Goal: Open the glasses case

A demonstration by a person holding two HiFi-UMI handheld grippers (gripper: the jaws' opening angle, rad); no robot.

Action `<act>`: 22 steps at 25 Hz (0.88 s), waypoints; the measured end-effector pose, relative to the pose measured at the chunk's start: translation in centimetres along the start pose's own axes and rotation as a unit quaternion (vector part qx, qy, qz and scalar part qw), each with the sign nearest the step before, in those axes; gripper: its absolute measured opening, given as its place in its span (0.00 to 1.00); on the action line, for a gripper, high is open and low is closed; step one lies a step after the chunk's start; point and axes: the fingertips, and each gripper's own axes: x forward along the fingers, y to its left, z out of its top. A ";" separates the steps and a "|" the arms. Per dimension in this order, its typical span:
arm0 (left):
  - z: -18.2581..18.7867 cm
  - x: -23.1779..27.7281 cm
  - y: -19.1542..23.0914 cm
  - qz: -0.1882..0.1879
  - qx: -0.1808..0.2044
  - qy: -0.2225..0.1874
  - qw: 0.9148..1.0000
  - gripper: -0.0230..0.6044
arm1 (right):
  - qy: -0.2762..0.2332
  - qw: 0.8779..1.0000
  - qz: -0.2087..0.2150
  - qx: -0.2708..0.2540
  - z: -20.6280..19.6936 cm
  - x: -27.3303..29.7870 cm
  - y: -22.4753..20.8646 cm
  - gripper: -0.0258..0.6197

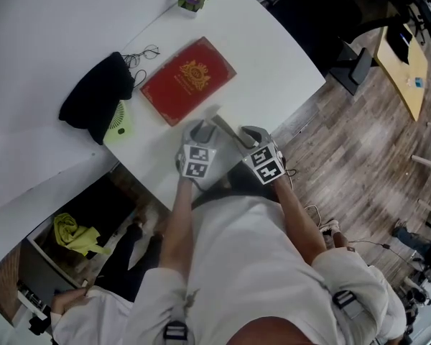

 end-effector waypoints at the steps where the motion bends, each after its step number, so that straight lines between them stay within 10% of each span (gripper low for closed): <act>1: 0.0 0.0 0.0 0.000 0.000 0.000 1.000 0.31 | 0.000 1.000 0.000 0.001 0.1 0.0 0.0 0.25; 22: -0.3 0.2 0.1 0.000 -0.005 -0.003 1.000 0.31 | -0.006 1.000 -0.003 -0.001 0.4 -0.3 -0.4 0.19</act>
